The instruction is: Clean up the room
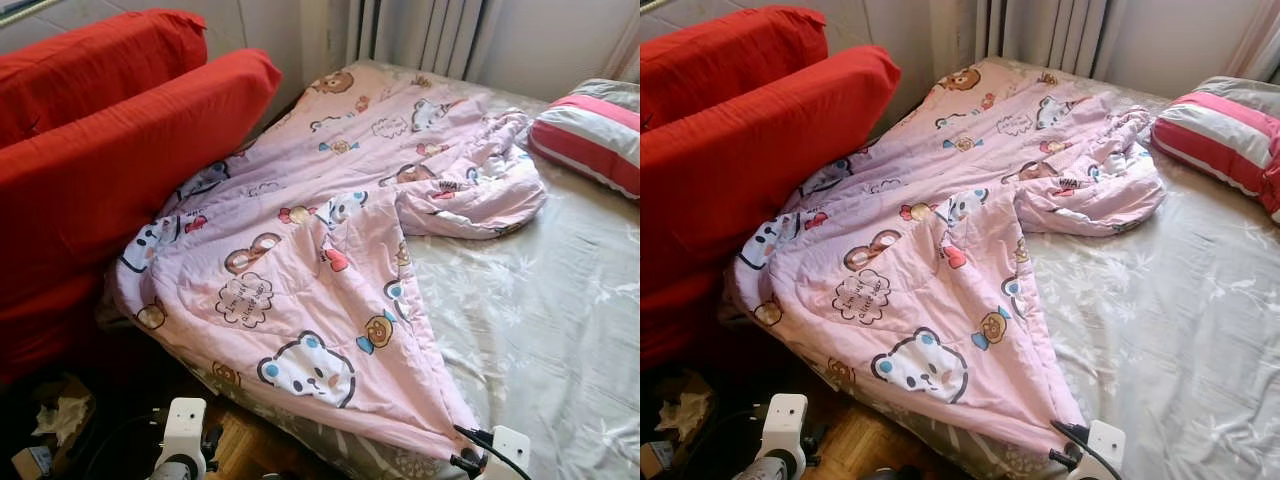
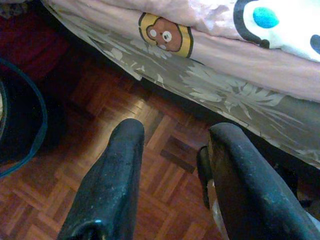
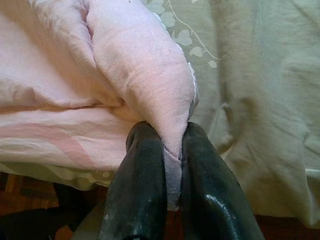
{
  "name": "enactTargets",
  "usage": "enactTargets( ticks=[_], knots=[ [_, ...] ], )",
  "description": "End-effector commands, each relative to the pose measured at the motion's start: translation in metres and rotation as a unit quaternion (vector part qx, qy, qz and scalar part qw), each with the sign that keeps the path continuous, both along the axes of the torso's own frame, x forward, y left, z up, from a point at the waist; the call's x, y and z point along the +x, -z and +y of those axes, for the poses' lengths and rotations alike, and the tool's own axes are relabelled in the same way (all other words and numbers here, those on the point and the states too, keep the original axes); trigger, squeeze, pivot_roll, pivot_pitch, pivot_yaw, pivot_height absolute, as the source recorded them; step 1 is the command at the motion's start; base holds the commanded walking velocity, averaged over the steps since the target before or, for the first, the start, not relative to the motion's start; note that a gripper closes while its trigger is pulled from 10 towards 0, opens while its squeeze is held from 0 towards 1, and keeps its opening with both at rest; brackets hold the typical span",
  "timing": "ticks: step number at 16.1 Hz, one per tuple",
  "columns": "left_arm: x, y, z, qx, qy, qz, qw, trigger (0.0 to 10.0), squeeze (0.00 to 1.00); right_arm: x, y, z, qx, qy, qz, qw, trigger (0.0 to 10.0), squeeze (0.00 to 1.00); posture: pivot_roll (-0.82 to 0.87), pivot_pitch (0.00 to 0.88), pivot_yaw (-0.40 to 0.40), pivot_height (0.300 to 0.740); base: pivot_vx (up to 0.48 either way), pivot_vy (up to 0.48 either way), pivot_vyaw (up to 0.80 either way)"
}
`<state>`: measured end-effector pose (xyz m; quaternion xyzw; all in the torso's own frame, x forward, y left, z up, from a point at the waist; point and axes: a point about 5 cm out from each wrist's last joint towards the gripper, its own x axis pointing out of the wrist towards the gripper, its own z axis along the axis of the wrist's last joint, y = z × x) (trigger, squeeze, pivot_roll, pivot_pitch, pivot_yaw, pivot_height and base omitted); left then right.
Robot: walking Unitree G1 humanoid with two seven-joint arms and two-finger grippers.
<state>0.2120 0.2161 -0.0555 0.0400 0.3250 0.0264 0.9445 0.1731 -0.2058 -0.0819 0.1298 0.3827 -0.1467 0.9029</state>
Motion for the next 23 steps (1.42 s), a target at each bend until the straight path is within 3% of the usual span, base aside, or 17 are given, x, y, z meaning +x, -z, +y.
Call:
enactTargets(
  ticks=[1,6,10,12,13,14,17,23],
  knots=[
    [-0.008,0.005,0.002,-0.003,-0.005,0.017,1.0,10.0,0.0,-0.007,0.003,-0.003,-0.002,0.005,0.011,1.0,10.0,0.0,0.11,0.15,-0.002,0.74,0.0,0.0,0.0],
    [-0.009,0.005,0.003,0.0,-0.003,0.017,1.0,10.0,0.0,-0.008,0.003,-0.004,-0.005,0.011,0.008,1.0,10.0,0.0,0.11,0.152,0.001,0.74,0.0,0.0,0.0],
    [-0.009,0.005,0.003,0.001,-0.003,0.018,1.0,10.0,0.0,-0.002,-0.003,-0.009,-0.007,0.033,-0.028,0.999,10.0,0.0,0.11,0.154,0.002,0.74,0.0,0.0,0.0],
    [-0.009,0.005,0.003,0.003,0.0,0.019,1.0,10.0,0.0,-0.005,0.0,-0.005,-0.013,0.008,-0.008,1.0,10.0,0.0,0.1,0.154,0.0,0.74,0.0,0.0,0.0],
    [-0.009,0.006,0.002,0.003,0.001,0.02,1.0,10.0,0.0,-0.021,0.01,-0.002,-0.022,-0.016,0.051,0.998,10.0,0.0,0.1,0.153,-0.003,0.74,0.0,0.0,0.0],
    [-0.009,0.006,0.002,0.002,0.001,0.02,1.0,10.0,0.0,-0.025,0.012,-0.002,-0.026,-0.02,0.068,0.997,10.0,0.0,0.1,0.153,-0.003,0.74,0.0,0.0,0.0],
    [-0.011,0.007,0.002,0.002,0.001,0.023,1.0,10.0,0.0,-0.062,0.025,-0.004,-0.021,-0.003,0.149,0.989,10.0,0.0,0.1,0.152,-0.002,0.74,0.0,0.0,0.0],
    [-0.011,0.007,0.003,0.004,0.001,0.024,1.0,10.0,0.0,-0.049,0.02,-0.005,-0.011,0.002,0.104,0.994,10.0,0.0,0.1,0.152,-0.002,0.74,0.0,0.0,0.0]
  ],
)
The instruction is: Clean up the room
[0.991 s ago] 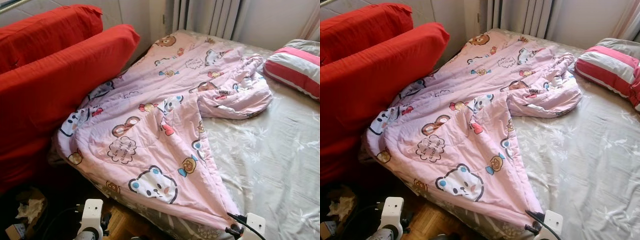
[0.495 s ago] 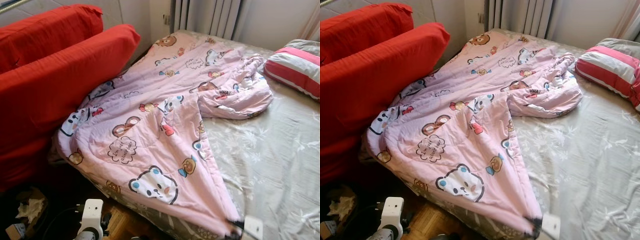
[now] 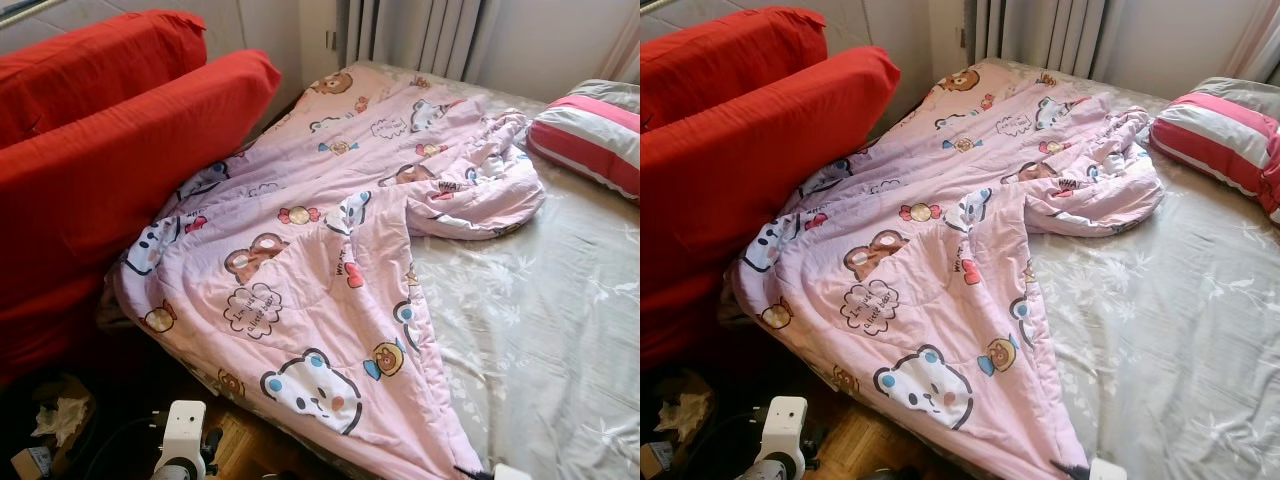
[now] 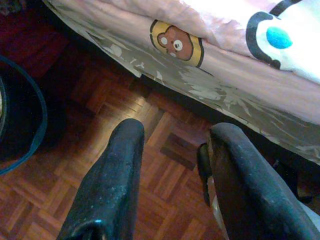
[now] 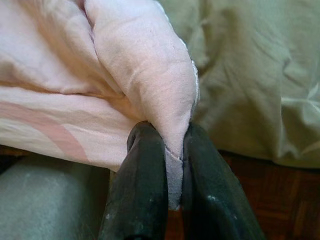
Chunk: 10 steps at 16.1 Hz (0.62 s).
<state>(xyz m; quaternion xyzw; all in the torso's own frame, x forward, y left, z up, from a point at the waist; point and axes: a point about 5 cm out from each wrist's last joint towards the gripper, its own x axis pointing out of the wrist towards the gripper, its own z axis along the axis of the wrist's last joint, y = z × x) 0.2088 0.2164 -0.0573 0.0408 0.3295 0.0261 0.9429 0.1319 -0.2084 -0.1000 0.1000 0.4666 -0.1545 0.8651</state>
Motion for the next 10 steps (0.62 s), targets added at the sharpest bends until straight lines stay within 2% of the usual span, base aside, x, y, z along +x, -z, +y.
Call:
enactTargets(
  ticks=[1,4,7,10],
  knots=[
    [-0.008,0.005,0.002,0.003,0.0,0.02,1.0,10.0,0.0,-0.006,0.002,-0.002,0.005,0.008,0.005,1.0,10.0,0.0,0.1,0.152,-0.002,0.74,0.0,0.0,0.0],
    [-0.008,0.005,0.002,0.002,0.0,0.021,1.0,10.0,0.0,-0.005,0.002,0.002,0.014,-0.01,0.012,1.0,10.0,0.0,0.1,0.153,-0.001,0.74,0.0,0.0,0.0],
    [-0.008,0.005,0.002,0.003,0.001,0.019,1.0,10.0,0.0,-0.017,0.008,0.006,0.018,-0.034,0.054,0.998,10.0,0.0,0.1,0.152,-0.001,0.74,0.0,0.0,0.0],
    [-0.008,0.005,0.001,0.004,0.001,0.019,1.0,10.0,0.0,-0.016,0.007,0.006,0.017,-0.027,0.042,0.999,10.0,0.0,0.1,0.154,-0.001,0.74,0.0,0.0,0.0]
  ],
)
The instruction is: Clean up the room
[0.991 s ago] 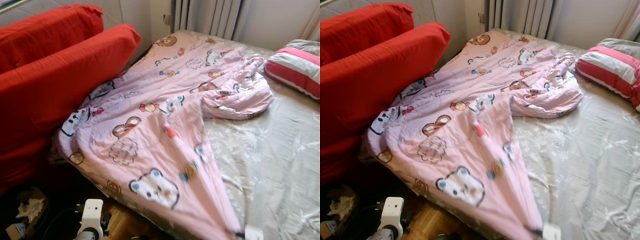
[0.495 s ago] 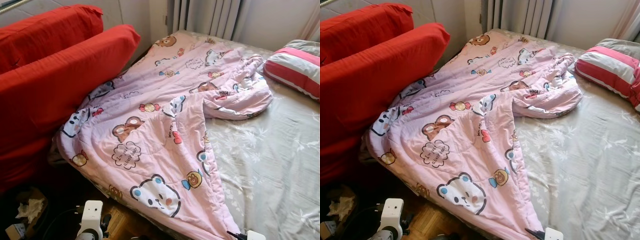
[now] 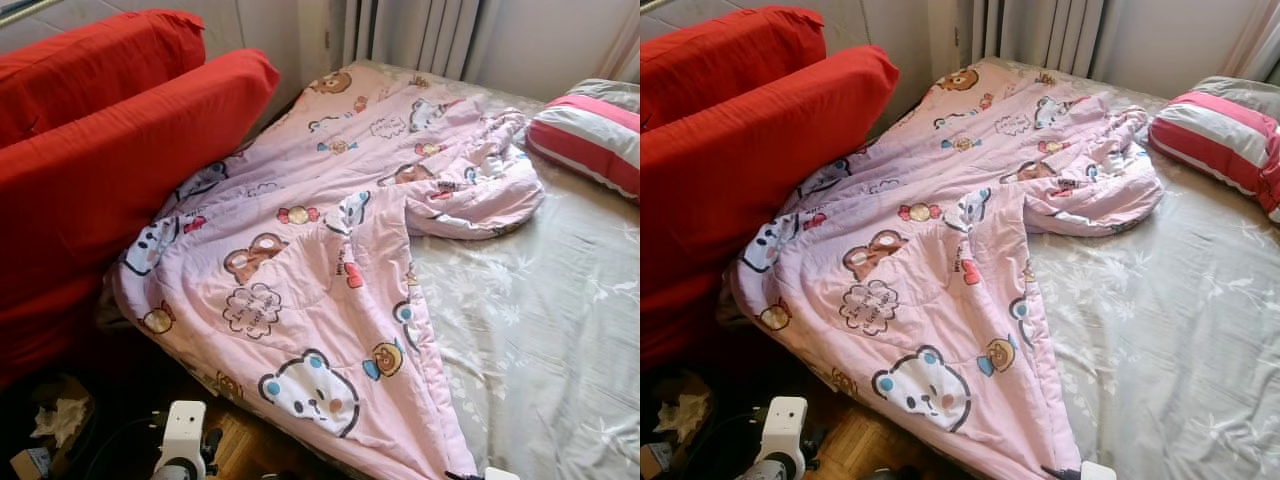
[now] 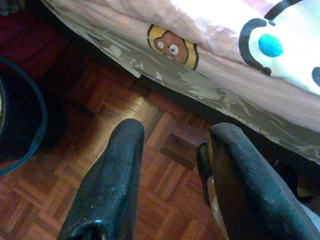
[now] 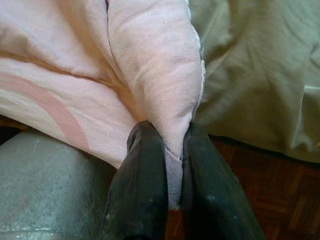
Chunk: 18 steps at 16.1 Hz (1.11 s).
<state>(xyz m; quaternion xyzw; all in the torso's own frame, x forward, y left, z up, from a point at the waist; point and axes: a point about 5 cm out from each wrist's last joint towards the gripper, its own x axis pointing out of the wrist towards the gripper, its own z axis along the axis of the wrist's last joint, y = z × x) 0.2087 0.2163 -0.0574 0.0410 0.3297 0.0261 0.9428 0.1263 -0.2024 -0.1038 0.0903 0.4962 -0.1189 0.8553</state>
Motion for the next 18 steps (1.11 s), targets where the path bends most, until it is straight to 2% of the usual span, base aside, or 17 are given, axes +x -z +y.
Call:
enactTargets(
  ticks=[1,18],
  knots=[
    [-0.008,0.0052,0.0014,0.004,0.001,0.02,1.0,10.0,0.0,-0.0089,0.0025,-0.0012,0.001,0.012,0.009,1.0,10.0,0.0,0.1,0.153,-0.001,0.74,0.0,0.0,0.0],
    [-0.0086,0.0054,0.002,0.003,-0.001,0.02,1.0,10.0,0.0,0.0002,-0.0012,-0.0043,-0.002,0.022,-0.014,1.0,10.0,0.0,0.1,0.153,0.0,0.74,0.0,0.0,0.0]
  ],
)
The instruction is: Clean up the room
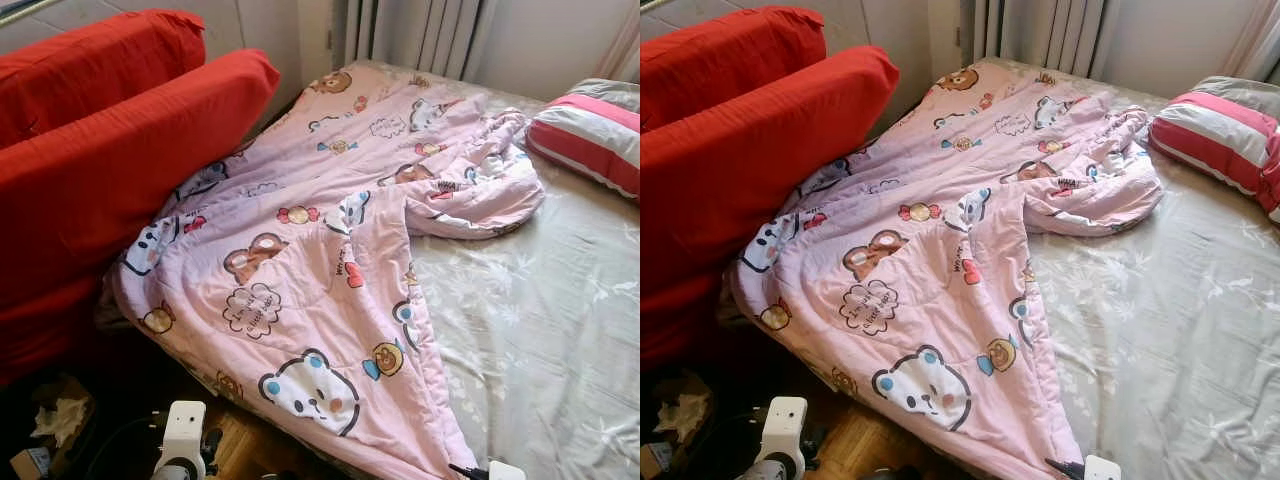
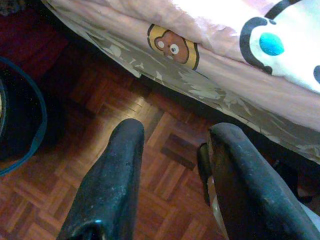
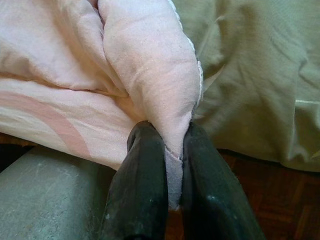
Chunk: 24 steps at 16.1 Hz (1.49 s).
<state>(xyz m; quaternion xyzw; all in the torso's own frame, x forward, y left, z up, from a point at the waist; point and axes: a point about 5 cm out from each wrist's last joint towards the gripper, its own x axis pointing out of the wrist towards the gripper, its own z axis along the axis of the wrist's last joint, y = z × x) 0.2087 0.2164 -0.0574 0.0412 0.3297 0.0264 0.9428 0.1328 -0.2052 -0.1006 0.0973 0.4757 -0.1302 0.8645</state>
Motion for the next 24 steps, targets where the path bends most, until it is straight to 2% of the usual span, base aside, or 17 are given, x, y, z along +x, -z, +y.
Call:
enactTargets(
  ticks=[1,5,20,22,23,24],
  knots=[
    [-0.009,0.005,0.002,0.002,-0.001,0.02,1.0,10.0,0.0,-0.006,0.002,-0.001,0.001,0.008,0.008,1.0,10.0,0.0,0.1,0.153,0.0,0.74,0.0,0.0,0.0],
    [-0.008,0.005,0.002,0.002,0.0,0.02,1.0,10.0,0.0,-0.006,0.002,-0.001,0.002,0.008,0.007,1.0,10.0,0.0,0.1,0.154,0.001,0.74,0.0,0.0,0.0],
    [-0.01,0.007,0.002,0.009,-0.001,0.028,1.0,10.0,0.0,-0.005,0.001,-0.003,-0.001,0.005,0.001,1.0,10.0,0.0,0.09,0.155,-0.002,0.74,-0.229,0.0,0.0],
    [-0.01,0.007,0.002,0.012,0.003,0.029,0.999,10.0,0.0,-0.01,0.003,-0.005,-0.004,0.041,0.021,0.999,10.0,0.0,0.09,0.154,-0.001,0.74,0.0,0.0,0.0],
    [-0.009,0.007,0.002,0.012,0.003,0.029,0.999,10.0,0.0,-0.021,0.006,-0.012,0.002,0.118,0.041,0.992,10.0,0.0,0.09,0.154,0.001,0.74,0.0,0.0,0.0],
    [-0.009,0.006,0.002,0.013,0.004,0.03,0.999,10.0,0.0,-0.029,0.008,-0.015,0.01,0.156,0.057,0.986,10.0,0.0,0.09,0.152,0.002,0.74,0.0,0.0,0.0]
  ],
)
